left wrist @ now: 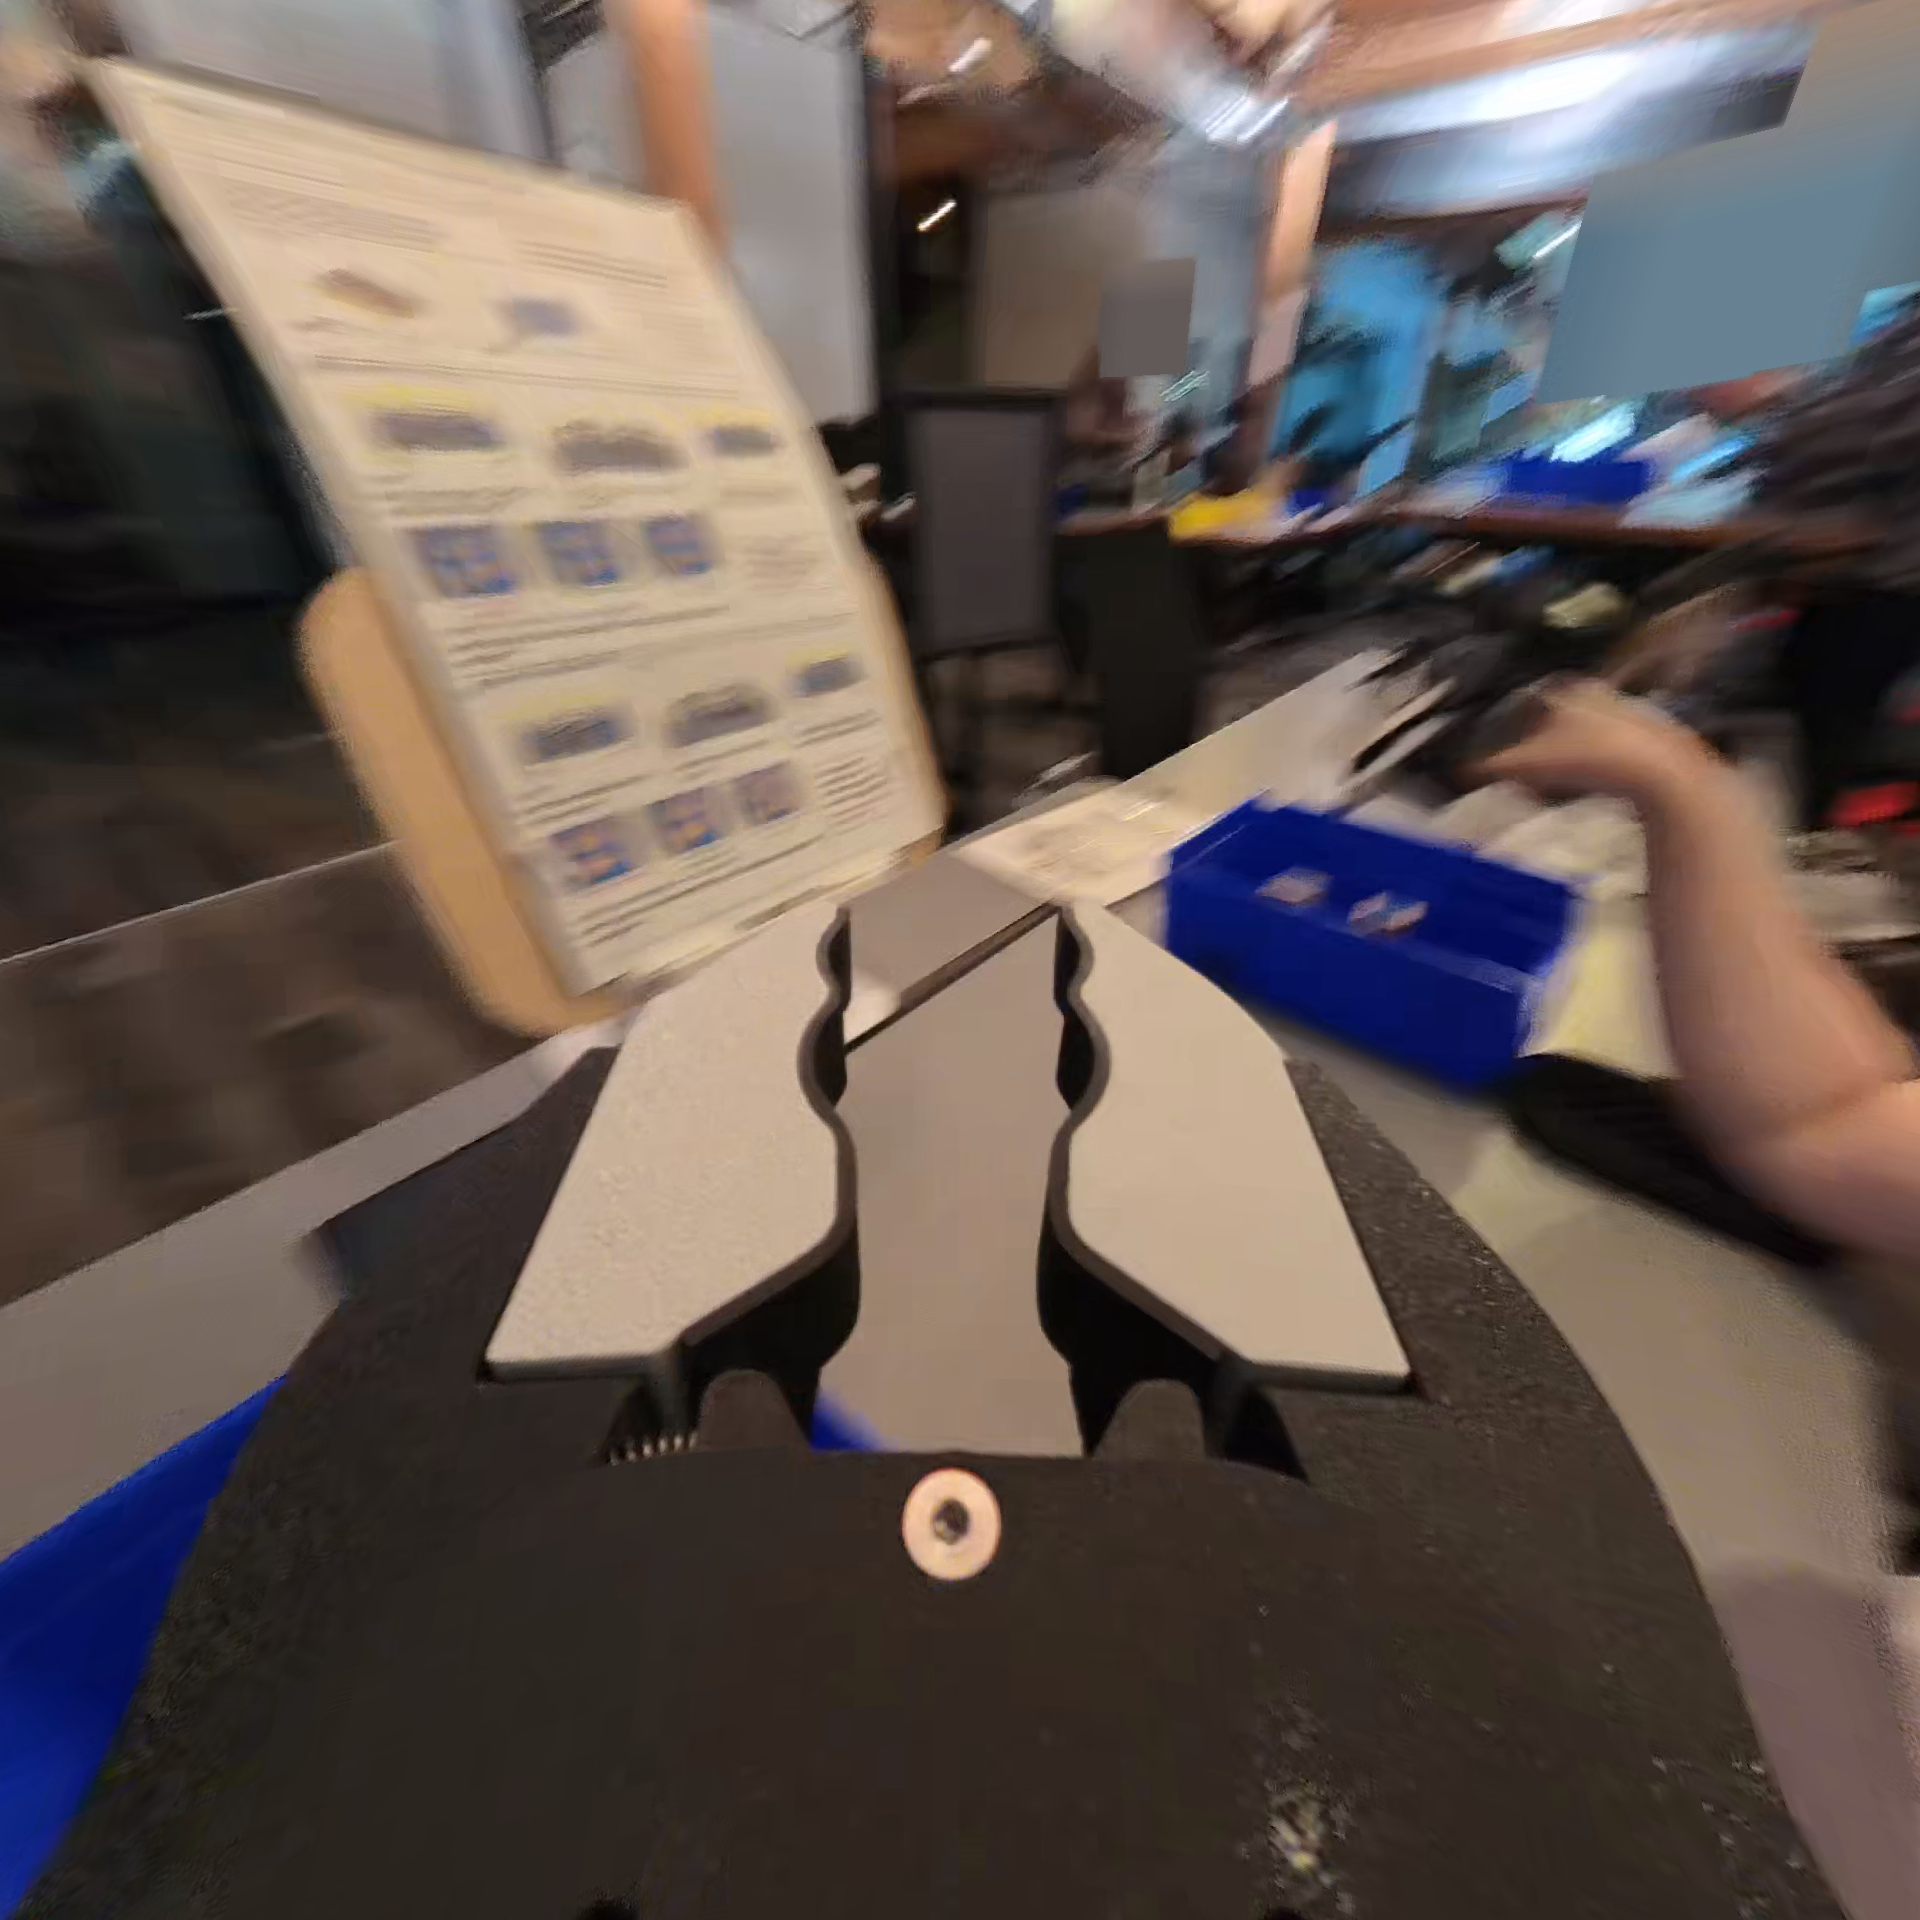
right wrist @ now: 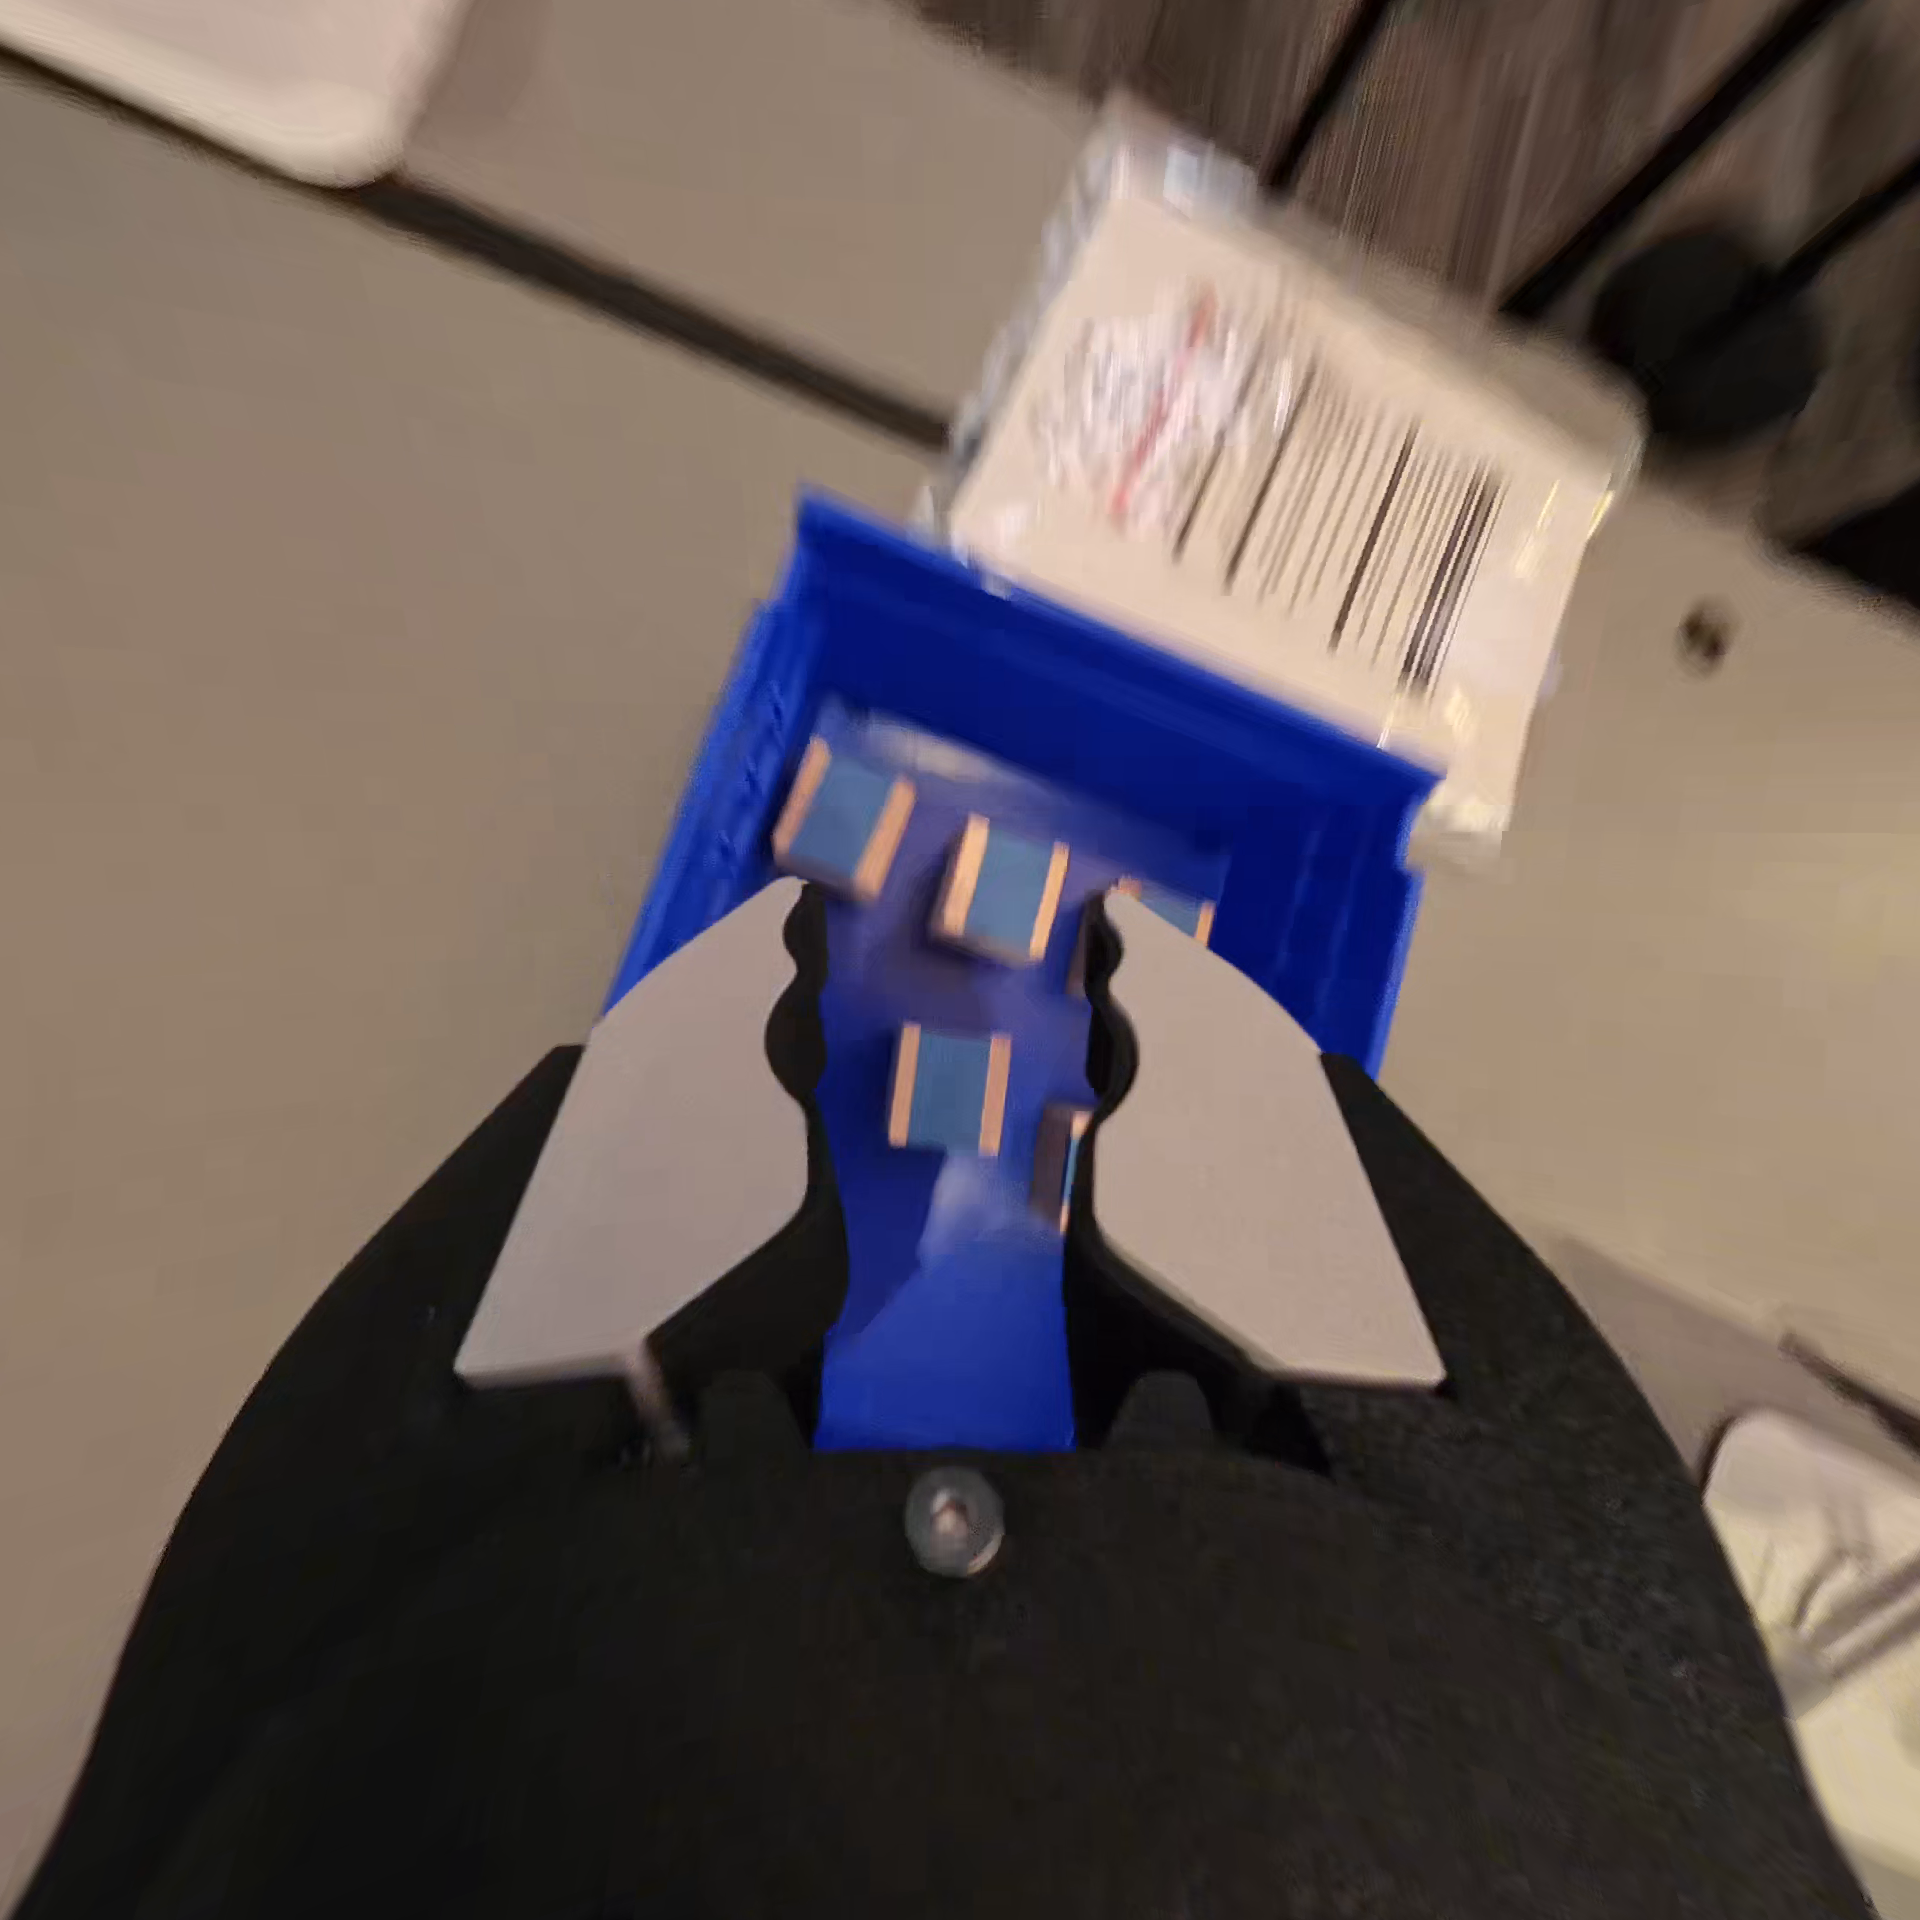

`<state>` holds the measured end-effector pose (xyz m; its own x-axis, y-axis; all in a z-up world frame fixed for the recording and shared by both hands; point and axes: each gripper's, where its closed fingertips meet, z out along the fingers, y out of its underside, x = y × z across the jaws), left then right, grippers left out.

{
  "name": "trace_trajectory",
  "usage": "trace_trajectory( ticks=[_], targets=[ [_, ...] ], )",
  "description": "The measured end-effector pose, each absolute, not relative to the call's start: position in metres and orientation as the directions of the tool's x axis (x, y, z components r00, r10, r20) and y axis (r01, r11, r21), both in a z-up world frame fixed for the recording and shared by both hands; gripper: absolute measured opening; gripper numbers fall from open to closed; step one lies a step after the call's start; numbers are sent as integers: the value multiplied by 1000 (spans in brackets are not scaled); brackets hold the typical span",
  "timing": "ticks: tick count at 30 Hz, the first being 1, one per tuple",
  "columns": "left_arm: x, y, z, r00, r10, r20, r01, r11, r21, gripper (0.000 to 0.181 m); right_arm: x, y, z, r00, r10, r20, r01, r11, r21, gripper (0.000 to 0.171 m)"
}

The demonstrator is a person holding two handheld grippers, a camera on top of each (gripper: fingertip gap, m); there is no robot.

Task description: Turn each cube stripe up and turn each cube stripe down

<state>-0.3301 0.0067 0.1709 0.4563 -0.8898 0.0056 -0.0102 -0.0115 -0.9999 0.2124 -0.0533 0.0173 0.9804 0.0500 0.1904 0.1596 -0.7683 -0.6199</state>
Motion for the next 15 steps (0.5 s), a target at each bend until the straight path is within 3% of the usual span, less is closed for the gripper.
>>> trace_trajectory(
  ticks=[3,5,8,11,15],
  targets=[
    [-374,45,125,678,-734,-42,-229,-156,-961,35,194,-37,68,934,66,352,326,-562,-760,47],
    [-398,69,87,780,-626,10,-272,-353,-895,35,178,-37,84,894,76,442,419,-492,-763,44],
    [-427,107,36,894,-440,83,-223,-597,-770,15,158,-37,87,854,113,508,495,-475,-728,43],
    [-439,143,-7,921,-390,26,-258,-656,-710,16,143,-36,83,849,162,502,514,-471,-717,43],
    [-467,161,-62,909,-364,-201,-414,-745,-522,21,141,-33,78,851,180,493,514,-481,-711,42]
  ],
)
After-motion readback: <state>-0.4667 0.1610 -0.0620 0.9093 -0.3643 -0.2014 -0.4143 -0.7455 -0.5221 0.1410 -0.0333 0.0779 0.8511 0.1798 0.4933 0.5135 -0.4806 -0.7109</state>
